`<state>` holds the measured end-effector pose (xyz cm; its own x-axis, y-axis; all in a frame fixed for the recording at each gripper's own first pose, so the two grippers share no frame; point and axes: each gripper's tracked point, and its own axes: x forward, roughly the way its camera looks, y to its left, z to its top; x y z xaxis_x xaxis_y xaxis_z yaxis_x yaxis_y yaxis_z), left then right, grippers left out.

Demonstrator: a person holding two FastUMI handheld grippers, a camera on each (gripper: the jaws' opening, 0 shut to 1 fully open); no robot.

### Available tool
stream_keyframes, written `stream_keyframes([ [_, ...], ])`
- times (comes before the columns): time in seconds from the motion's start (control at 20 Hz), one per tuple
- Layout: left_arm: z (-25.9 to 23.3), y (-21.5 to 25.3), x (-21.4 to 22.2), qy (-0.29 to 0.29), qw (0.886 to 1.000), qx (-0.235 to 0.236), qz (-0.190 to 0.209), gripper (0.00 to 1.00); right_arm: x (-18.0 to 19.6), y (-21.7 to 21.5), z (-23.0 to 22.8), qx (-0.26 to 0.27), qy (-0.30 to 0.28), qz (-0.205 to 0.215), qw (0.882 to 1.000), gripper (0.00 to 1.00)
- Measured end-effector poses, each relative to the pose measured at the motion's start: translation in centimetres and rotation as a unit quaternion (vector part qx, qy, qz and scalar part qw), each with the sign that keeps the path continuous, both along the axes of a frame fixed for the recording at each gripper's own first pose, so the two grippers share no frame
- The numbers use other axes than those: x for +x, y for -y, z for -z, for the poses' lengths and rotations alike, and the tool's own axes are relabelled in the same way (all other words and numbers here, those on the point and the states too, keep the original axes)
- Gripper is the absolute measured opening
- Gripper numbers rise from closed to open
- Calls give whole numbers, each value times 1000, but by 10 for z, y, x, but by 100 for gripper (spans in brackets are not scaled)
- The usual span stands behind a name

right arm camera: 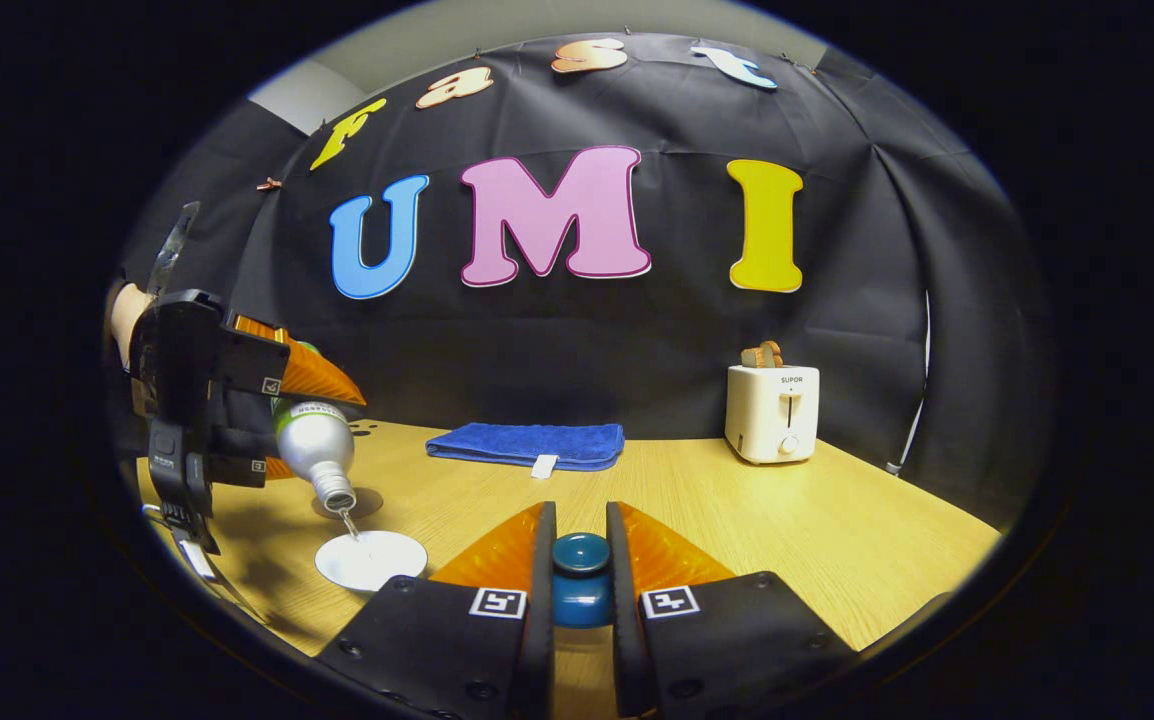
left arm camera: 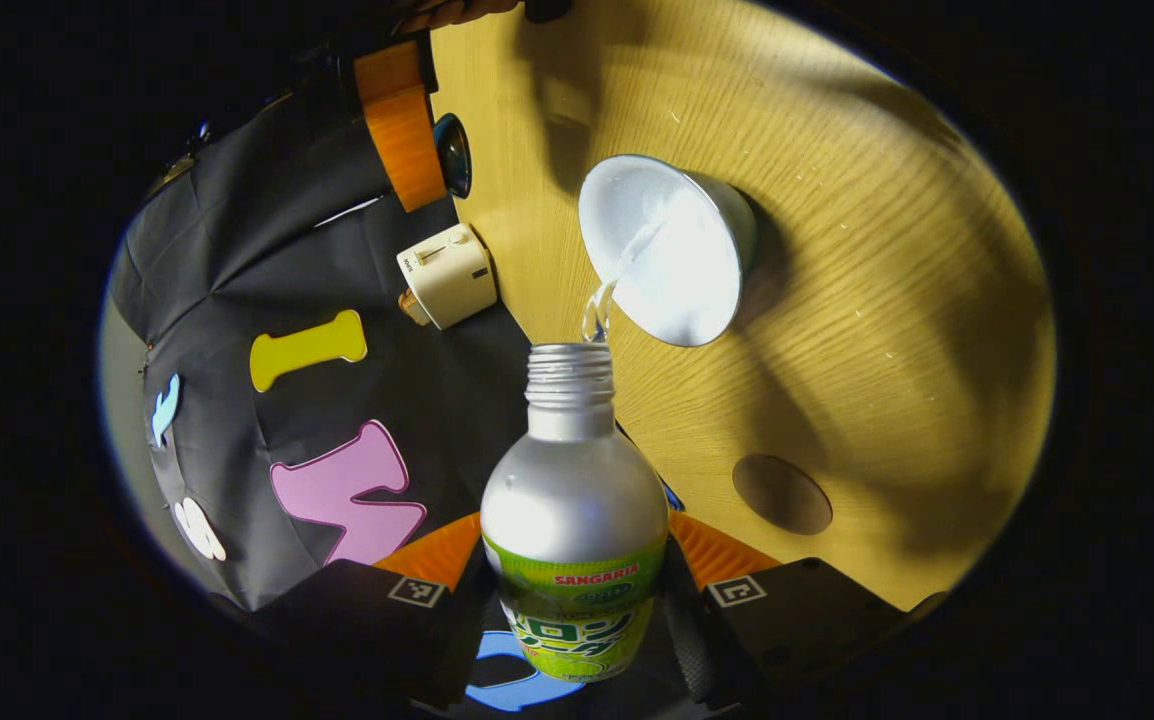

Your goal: Open the teacup lid with one hand, grasp the water bottle and pour water into the teacup with the other hand; after pouring, place the water bottle on the coaster and then close the teacup lid.

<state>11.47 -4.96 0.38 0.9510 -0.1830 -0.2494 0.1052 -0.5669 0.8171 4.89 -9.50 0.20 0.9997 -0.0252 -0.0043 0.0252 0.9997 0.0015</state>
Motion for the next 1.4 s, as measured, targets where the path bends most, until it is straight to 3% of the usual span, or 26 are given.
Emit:
stream_keyframes([
  [0.7,-23,4,3,26,997,67,5,80,0,1,0,0,0,0,1000,27],
  [1.4,-26,8,3,31,997,74,8,81,0,1,0,0,0,-1,1000,27],
])
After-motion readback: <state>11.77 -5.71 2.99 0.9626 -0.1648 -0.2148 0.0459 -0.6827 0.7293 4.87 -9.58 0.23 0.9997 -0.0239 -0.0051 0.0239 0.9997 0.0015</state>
